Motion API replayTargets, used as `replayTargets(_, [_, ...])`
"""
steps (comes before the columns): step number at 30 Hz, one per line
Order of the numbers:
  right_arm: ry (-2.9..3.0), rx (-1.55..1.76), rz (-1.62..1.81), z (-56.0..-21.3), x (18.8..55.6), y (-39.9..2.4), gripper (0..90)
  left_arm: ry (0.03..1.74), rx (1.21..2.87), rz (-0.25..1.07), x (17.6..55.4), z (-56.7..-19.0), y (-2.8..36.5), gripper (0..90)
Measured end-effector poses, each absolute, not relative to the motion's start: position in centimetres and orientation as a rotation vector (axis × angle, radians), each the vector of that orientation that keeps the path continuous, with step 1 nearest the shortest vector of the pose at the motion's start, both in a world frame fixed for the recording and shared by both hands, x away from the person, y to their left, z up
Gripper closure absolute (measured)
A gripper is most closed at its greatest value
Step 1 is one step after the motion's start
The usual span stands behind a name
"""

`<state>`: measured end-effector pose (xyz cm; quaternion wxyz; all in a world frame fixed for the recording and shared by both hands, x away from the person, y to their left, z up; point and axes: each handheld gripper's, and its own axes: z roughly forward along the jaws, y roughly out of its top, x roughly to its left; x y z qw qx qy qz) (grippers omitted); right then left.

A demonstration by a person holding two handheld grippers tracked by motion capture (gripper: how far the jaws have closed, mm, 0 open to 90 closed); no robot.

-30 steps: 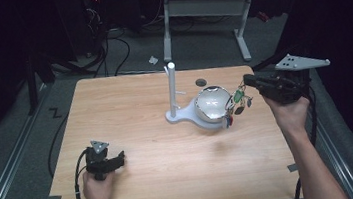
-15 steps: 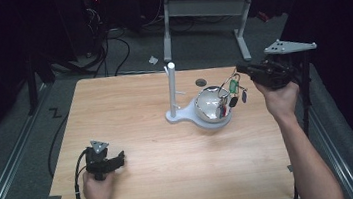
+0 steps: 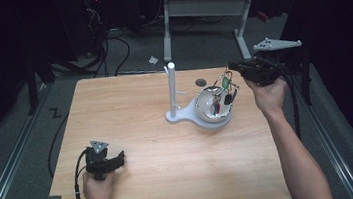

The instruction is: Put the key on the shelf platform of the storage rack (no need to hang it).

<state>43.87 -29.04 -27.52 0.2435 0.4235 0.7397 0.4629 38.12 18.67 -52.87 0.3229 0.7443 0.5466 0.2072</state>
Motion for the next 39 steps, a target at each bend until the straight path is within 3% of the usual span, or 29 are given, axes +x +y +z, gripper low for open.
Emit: replayTargets(39, [2.127, 1.194, 1.137, -33.4, 45.8, -26.2, 88.2, 1.433, 1.954, 0.547, 38.1, -52.9, 18.6, 21.2])
